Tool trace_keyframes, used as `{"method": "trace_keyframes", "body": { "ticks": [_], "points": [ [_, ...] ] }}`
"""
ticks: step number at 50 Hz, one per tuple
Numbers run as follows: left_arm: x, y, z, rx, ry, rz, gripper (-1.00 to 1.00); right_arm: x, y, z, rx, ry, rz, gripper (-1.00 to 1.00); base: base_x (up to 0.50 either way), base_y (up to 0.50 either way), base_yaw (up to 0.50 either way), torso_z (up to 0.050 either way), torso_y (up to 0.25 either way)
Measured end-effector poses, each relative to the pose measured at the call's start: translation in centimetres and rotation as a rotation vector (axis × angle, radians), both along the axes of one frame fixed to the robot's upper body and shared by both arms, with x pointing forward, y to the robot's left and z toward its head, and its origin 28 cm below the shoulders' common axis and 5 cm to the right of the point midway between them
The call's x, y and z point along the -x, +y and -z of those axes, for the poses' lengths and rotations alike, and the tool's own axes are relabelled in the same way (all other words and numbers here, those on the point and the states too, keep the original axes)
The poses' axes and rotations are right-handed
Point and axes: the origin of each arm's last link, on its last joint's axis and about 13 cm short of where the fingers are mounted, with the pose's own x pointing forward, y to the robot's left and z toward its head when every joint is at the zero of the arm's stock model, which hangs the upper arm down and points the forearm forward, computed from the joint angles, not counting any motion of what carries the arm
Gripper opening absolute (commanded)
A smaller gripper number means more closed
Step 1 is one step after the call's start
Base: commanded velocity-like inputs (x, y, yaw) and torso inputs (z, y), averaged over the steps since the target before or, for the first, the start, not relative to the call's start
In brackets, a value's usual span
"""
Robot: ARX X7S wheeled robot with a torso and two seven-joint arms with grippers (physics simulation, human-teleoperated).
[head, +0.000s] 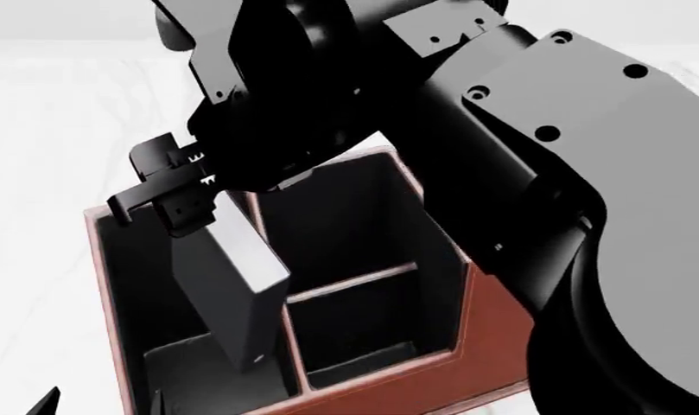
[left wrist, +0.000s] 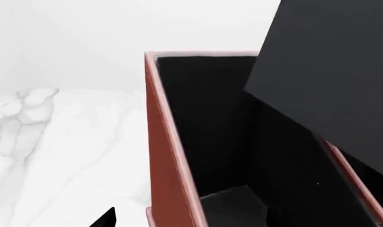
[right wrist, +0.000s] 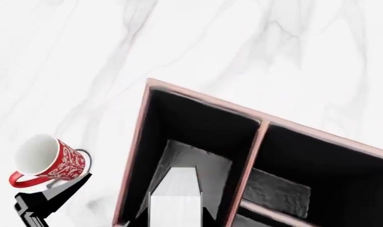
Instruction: Pick up the book and place it in the left compartment of the caddy.
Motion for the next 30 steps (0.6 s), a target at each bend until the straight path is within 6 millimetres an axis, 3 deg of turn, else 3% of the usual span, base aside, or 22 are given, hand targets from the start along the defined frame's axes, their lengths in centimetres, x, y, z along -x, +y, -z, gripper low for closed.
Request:
{"method": "trace_keyframes", "body": {
  "ticks": [30],
  "points": [
    [0.2, 0.0, -0.1, 0.003, -0.003, 0.011, 1.00, -1.2, 1.4, 4.0, -0.047, -0.100, -0.047, -1.00, 0.00, 0.00, 0.00, 0.001, 0.001]
  ]
}}
